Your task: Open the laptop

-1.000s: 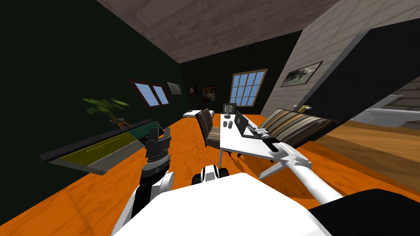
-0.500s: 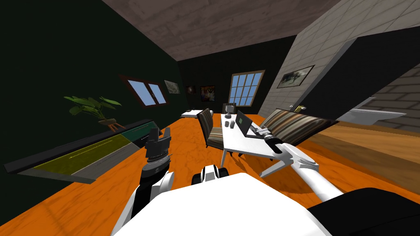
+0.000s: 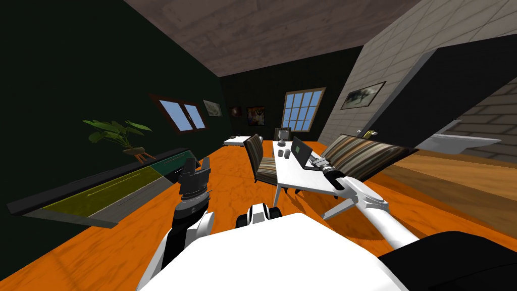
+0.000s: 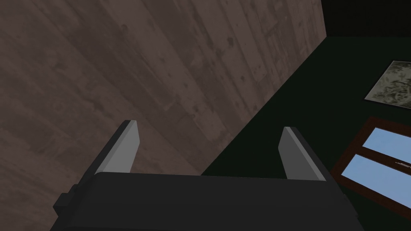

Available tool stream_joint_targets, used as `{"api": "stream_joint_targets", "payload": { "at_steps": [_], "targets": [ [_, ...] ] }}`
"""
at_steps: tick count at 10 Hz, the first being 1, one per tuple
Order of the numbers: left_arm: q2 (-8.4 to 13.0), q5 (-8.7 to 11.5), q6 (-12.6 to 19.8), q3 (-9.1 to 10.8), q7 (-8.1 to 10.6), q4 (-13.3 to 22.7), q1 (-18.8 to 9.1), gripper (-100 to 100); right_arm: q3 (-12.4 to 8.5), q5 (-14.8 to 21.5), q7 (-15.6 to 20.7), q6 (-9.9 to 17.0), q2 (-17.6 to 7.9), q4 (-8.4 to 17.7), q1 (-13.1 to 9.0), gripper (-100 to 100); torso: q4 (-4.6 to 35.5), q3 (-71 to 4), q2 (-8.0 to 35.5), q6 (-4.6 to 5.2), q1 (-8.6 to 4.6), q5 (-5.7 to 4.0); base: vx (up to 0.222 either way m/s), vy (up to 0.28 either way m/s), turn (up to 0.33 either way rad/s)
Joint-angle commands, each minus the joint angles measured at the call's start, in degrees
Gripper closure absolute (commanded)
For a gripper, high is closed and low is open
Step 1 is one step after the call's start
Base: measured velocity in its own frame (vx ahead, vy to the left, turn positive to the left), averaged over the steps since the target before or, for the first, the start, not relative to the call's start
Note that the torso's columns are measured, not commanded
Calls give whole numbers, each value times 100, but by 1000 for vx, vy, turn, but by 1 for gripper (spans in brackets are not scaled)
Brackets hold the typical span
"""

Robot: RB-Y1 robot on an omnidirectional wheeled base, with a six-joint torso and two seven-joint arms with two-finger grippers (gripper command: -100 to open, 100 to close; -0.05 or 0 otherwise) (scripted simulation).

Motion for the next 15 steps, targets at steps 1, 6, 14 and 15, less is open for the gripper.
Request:
{"api": "stream_joint_targets", "payload": {
  "at_steps": [1, 6, 14, 15],
  "targets": [
    [1, 0, 0, 1, 0, 0, 0, 0, 70, 12, 50, 53, 87, -103, -17, -100, -2, -6, -8, 1, -24, -6, 32, -51, 73],
    [0, 0, 0, 1, 0, 0, -1, 0, 121, -355, -384, 8, 120, 129, -228, 100, 9, 17, 32, 21, -1, 13, -32, -46, 14],
    [0, 0, 0, 0, 0, 0, 0, 0, 178, -1062, -1208, -239, 391, 668, -673, 100, -4, 1, 1, 10, 10, -2, -50, -72, 4],
    [0, 0, 0, 1, 0, 0, 0, 0, 179, -1130, -1280, -287, 469, 740, -724, 100, -8, -2, -5, 5, -20, -12, -37, -137, -13]
  ]
}}
